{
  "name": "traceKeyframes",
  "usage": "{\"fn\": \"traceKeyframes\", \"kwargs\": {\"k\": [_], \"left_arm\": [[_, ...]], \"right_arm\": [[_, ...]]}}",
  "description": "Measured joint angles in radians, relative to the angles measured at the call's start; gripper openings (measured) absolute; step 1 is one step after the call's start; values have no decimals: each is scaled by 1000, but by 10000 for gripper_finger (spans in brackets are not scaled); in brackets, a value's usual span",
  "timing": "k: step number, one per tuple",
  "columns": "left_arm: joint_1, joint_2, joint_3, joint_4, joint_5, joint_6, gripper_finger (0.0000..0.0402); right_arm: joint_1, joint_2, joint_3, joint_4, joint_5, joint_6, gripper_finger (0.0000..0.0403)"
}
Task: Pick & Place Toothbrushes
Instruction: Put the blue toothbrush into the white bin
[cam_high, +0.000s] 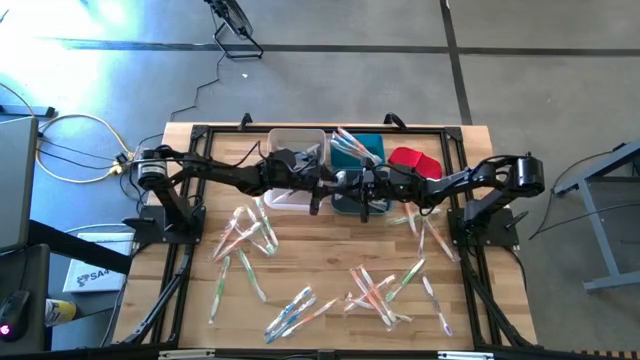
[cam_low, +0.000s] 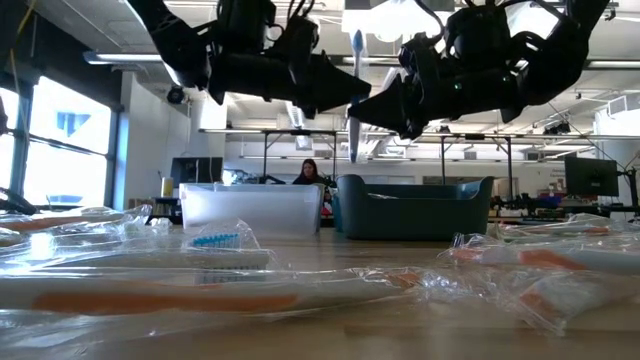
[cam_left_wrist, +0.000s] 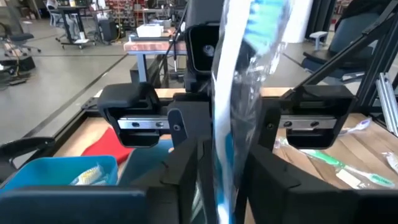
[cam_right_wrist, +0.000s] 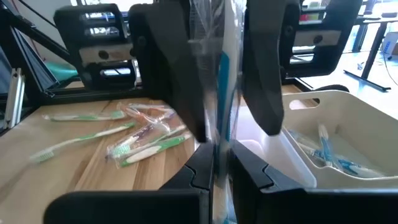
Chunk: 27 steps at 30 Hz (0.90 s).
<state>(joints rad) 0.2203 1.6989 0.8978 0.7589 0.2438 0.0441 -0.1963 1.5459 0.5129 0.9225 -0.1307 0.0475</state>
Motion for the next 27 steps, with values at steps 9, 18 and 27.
{"fn": "traceKeyframes", "kwargs": {"k": [9, 18, 27], "left_arm": [[2, 0, 0, 1, 1, 0, 30], [2, 0, 0, 0, 0, 0, 26], [2, 0, 0, -2, -1, 5, 16]], "right_arm": [[-1, 1, 0, -1, 2, -1, 19], [-1, 1, 0, -1, 1, -3, 19], [0, 1, 0, 0, 12, 1, 64]]}}
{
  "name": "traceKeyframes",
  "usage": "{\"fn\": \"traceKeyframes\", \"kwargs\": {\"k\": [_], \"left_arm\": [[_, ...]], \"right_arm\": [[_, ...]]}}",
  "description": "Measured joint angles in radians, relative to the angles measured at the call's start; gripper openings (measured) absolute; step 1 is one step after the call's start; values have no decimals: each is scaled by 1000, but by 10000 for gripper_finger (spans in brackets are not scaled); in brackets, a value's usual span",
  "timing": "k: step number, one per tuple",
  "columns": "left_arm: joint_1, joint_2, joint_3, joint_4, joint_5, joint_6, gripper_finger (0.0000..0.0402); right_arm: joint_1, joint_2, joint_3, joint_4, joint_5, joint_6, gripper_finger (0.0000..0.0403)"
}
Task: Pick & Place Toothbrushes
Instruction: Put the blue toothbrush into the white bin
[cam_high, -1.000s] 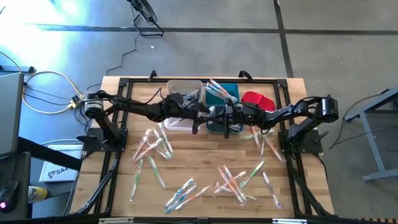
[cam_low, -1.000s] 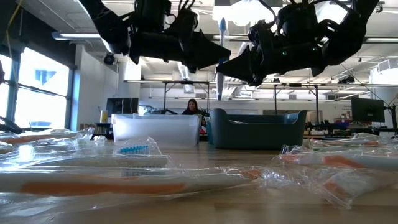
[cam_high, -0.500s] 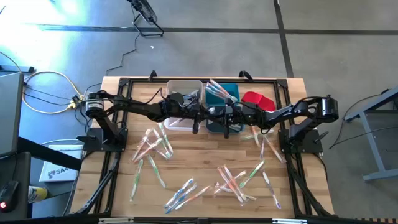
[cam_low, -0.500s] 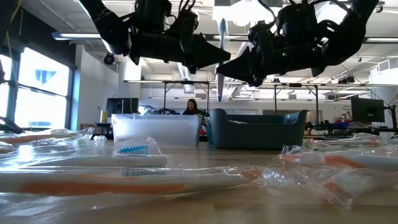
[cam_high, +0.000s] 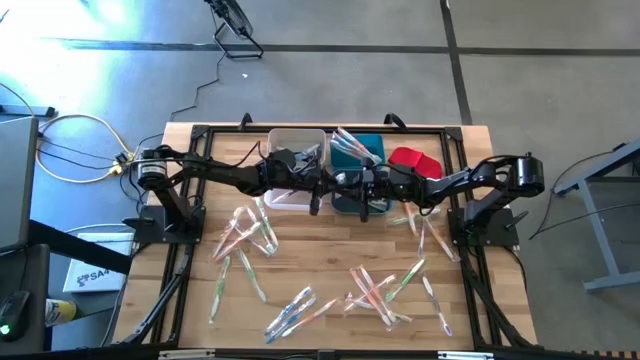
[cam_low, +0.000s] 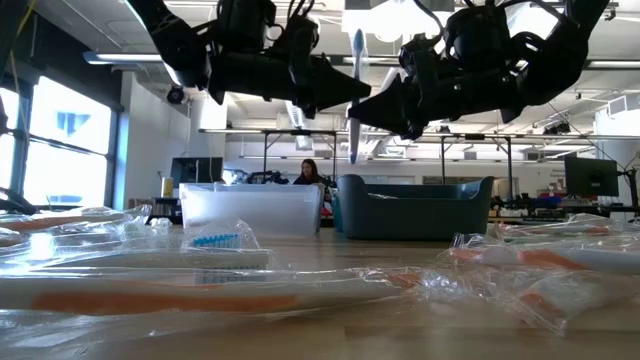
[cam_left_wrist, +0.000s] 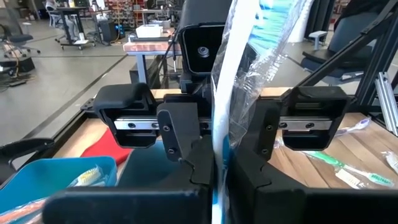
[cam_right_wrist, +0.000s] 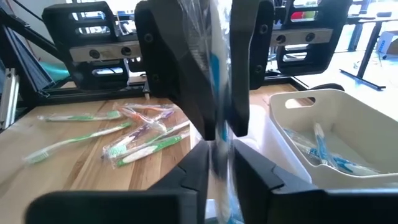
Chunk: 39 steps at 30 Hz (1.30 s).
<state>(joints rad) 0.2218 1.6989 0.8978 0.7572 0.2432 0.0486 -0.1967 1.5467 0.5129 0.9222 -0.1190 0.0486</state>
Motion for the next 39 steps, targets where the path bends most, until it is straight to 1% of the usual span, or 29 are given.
{"fn": "traceKeyframes", "kwargs": {"k": [2, 11, 15, 20, 24, 29, 32, 35, 39], "left_arm": [[0, 0, 0, -3, 0, 0, 18], [0, 0, 0, -6, -1, 0, 18], [0, -4, 0, -35, -1, 0, 17], [1, -78, 0, -148, -3, 9, 17], [1, -157, 0, -240, -37, 57, 17], [45, -256, 0, -411, -145, 78, 18], [76, -294, 0, -478, -208, 82, 18], [116, -316, 0, -502, -270, 106, 18], [190, -317, 0, -522, -303, 105, 18]], "right_arm": [[0, 0, 0, -1, 17, 0, 85], [14, 0, 0, 10, 34, 10, 184], [16, 0, 0, 8, 47, 9, 212], [16, -6, 0, -1, 40, 9, 219], [16, -11, 0, -5, 38, 8, 218], [16, -16, 0, -27, 38, 7, 218], [16, -16, 0, -27, 38, 7, 217], [16, -16, 0, -27, 40, 3, 217], [16, -16, 0, -26, 41, 3, 217]]}}
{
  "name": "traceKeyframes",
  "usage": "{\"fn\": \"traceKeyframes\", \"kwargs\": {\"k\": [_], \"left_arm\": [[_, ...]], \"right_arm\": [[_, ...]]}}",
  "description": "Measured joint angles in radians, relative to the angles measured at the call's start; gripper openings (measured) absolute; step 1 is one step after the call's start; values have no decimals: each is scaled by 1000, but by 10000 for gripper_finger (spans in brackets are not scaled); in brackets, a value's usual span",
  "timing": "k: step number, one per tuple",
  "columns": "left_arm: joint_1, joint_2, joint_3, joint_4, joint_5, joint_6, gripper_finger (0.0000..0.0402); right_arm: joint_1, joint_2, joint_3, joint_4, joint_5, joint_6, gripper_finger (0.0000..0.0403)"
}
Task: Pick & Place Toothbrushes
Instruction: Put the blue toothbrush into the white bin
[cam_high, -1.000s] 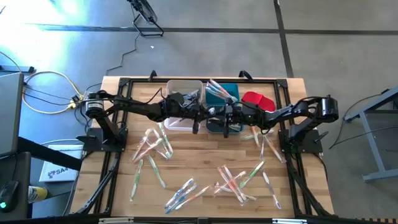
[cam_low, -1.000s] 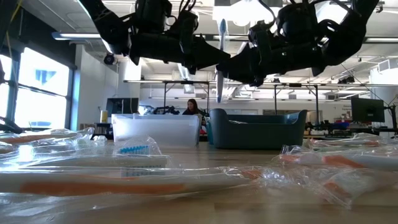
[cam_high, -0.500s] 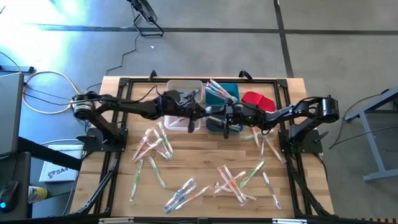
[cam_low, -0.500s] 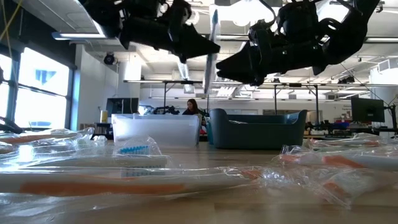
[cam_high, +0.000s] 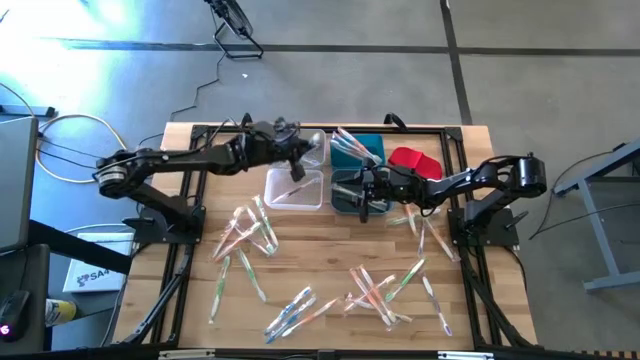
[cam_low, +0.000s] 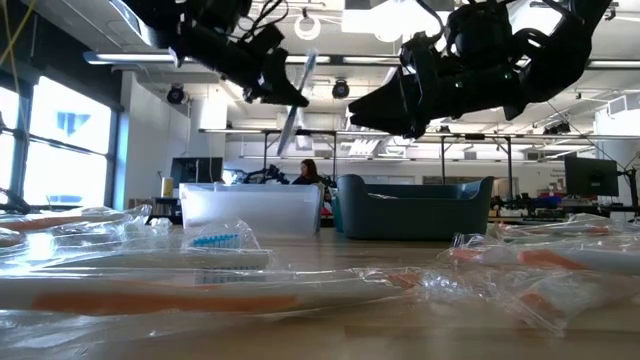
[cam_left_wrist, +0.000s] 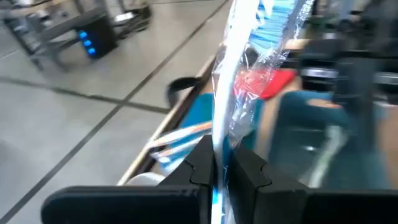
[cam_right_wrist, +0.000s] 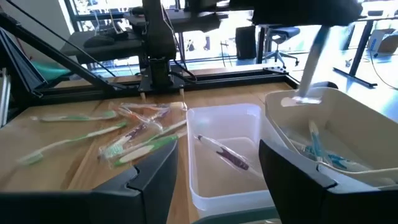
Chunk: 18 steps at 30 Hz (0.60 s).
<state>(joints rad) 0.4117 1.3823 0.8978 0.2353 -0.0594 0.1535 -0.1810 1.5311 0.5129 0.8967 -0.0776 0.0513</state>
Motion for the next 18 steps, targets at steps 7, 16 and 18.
{"fn": "traceKeyframes", "kwargs": {"k": [7, 16, 18], "left_arm": [[112, 21, 0, -36, -9, -50, 19], [180, 97, 0, -86, -9, -71, 19], [181, 121, 0, -90, -19, -79, 19]], "right_arm": [[-1, 0, 0, 0, 0, -3, 217], [-2, 0, 0, -6, 31, -4, 217], [-2, 0, 0, -8, 31, -4, 217]]}}
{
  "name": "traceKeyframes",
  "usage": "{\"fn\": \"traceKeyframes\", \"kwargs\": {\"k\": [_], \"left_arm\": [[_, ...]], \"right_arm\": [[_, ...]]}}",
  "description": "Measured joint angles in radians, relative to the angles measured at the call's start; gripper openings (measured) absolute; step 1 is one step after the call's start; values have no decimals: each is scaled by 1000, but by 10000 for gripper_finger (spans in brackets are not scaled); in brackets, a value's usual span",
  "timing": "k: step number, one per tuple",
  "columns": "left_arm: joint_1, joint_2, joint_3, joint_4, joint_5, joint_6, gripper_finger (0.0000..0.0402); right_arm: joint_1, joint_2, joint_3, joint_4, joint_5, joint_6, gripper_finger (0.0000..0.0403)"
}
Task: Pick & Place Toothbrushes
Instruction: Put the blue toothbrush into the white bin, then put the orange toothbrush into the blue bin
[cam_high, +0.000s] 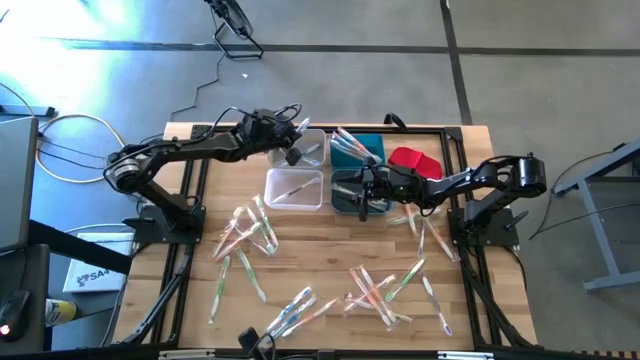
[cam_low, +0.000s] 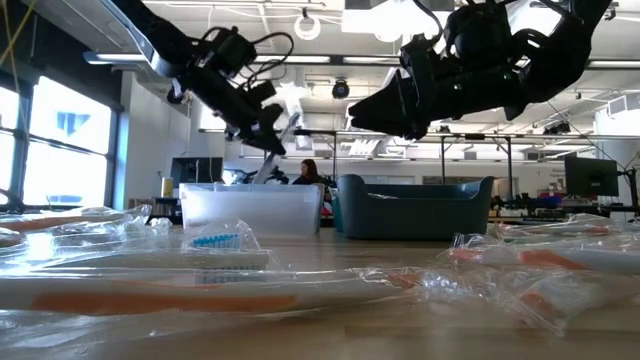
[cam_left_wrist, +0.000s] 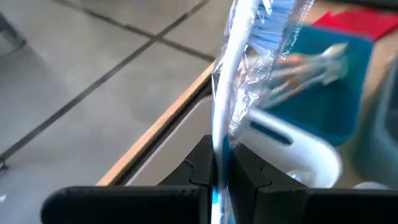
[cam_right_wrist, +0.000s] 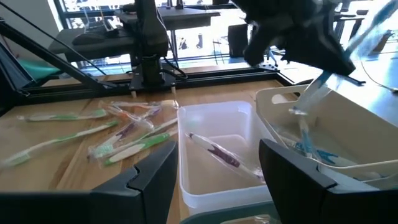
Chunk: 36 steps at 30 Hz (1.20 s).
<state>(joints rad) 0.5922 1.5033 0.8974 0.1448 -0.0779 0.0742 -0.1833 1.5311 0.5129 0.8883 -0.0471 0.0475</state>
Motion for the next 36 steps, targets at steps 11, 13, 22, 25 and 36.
{"fn": "traceKeyframes", "kwargs": {"k": [11, 13, 22, 25, 36], "left_arm": [[3, 87, 0, -56, -62, -38, 19], [3, 93, 0, -86, -79, -51, 19], [3, 93, 0, -111, -74, -74, 25], [3, 93, 0, -120, -71, -89, 49], [3, 93, 0, -118, -70, -106, 138]], "right_arm": [[0, 0, 0, -2, 0, 0, 217], [0, 0, 0, -3, 2, 0, 217], [0, 0, 0, -12, 22, 0, 217], [0, 0, 0, -16, 22, 0, 217], [0, 0, 0, -18, 19, 0, 217]]}}
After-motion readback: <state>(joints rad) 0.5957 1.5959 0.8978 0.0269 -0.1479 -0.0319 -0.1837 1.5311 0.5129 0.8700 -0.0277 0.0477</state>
